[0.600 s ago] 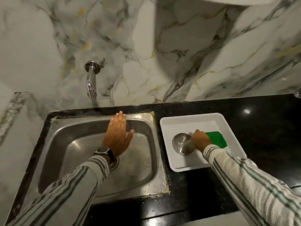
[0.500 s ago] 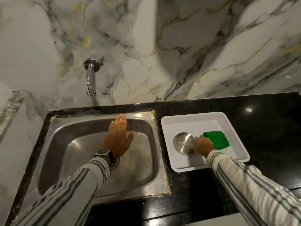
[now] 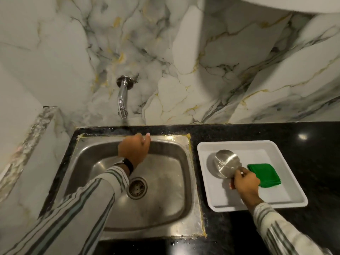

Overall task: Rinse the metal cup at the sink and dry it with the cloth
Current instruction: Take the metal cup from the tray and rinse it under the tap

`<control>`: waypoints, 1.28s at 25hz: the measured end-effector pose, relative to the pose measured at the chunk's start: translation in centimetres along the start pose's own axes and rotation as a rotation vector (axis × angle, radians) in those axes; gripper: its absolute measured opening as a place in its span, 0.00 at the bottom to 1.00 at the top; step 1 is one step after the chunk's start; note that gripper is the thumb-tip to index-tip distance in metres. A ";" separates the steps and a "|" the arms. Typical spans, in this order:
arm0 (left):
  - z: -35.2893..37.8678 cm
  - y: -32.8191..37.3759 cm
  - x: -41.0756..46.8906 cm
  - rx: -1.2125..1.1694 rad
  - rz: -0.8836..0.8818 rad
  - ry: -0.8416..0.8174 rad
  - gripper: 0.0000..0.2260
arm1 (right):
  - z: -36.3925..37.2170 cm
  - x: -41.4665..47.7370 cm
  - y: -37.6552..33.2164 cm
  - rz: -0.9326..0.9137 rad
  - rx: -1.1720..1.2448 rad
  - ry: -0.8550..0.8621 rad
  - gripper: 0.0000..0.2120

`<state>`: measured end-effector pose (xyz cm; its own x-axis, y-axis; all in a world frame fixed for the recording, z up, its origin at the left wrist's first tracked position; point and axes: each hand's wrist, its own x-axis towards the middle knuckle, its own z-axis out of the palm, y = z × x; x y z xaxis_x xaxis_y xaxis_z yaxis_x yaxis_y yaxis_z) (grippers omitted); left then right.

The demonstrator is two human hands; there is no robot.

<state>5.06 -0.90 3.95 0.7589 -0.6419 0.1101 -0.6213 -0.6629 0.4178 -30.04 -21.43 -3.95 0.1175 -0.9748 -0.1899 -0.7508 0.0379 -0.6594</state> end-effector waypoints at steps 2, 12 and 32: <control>-3.8 -1.0 2.9 -0.039 -0.099 0.054 0.25 | 0.0 -1.0 -2.2 -0.053 0.096 0.082 0.14; -9.3 -3.0 11.0 -0.130 -0.144 0.000 0.24 | 8.2 -5.1 -20.5 -0.269 0.194 -0.236 0.16; -9.8 -5.0 12.5 -0.223 0.012 -0.295 0.13 | 17.5 -7.4 -28.9 -0.311 0.000 -0.492 0.12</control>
<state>19.62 -1.84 12.11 0.6426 -0.7542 -0.1351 -0.5473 -0.5752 0.6079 2.15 -11.42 3.76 0.6209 -0.7231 -0.3026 -0.6327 -0.2344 -0.7381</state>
